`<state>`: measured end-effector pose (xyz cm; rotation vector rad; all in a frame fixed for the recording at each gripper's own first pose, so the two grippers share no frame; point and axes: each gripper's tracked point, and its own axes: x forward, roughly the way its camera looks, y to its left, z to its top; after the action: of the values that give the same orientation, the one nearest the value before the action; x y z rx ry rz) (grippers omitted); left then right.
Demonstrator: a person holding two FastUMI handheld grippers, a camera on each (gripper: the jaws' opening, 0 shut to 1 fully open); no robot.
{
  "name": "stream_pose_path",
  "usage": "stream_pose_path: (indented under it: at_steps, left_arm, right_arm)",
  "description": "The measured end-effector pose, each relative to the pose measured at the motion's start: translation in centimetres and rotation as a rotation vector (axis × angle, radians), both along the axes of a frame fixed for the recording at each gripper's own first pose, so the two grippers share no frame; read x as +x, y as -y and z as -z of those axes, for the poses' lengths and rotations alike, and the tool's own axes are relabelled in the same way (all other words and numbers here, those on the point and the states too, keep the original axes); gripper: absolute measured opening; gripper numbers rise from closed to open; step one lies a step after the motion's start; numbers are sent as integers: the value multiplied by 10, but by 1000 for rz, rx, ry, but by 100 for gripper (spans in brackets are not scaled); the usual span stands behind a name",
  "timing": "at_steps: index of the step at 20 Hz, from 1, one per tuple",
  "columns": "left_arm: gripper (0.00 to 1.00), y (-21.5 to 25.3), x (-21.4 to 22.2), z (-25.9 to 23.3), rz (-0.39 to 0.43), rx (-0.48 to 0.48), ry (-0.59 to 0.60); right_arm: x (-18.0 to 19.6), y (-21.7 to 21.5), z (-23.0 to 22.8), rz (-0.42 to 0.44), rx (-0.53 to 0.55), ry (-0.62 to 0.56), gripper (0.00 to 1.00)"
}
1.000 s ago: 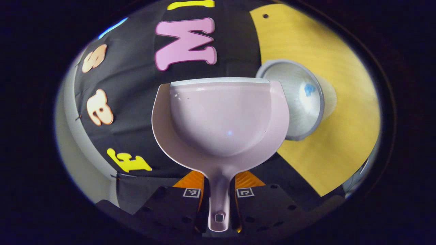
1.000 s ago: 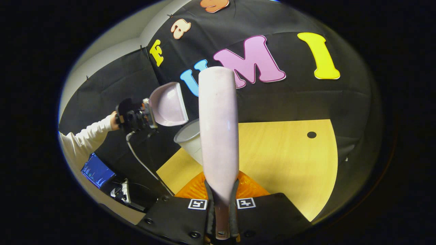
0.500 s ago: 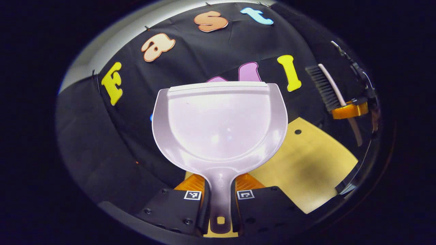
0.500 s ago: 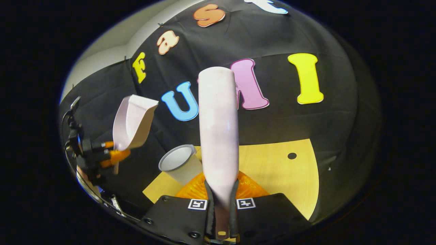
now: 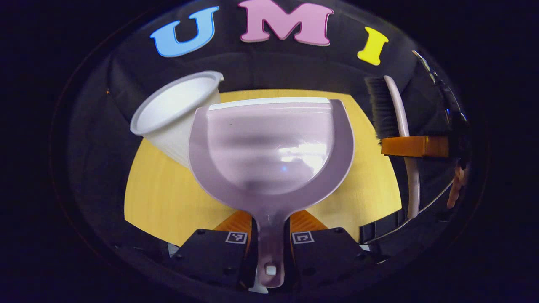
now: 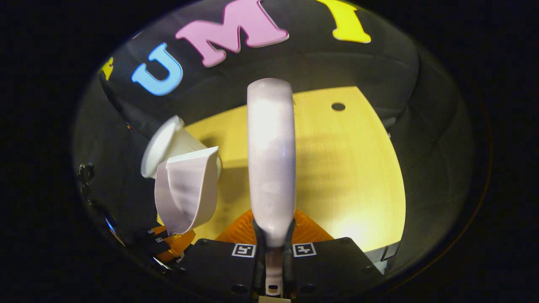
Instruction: Pick up the small broom and dustpan from the desktop, sweep the trash into the dustpan with the broom, and then empty the trash into the garbage bin.
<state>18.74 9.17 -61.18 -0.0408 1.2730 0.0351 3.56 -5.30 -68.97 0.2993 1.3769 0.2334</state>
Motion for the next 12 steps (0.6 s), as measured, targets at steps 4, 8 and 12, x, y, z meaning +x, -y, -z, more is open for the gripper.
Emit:
stream_pose_path:
  at_steps: [4,8,12]
  left_arm:
    - [22,-28,17,38,-4,45,-167]
    - [22,-21,20,48,-23,28,-227]
    - [22,-26,24,56,-11,18,-264]
  right_arm:
    - [-48,-14,49,-56,-58,-199,17]
    - [-80,-2,100,-121,-176,-265,18]
    - [-92,9,119,-110,-215,-318,18]
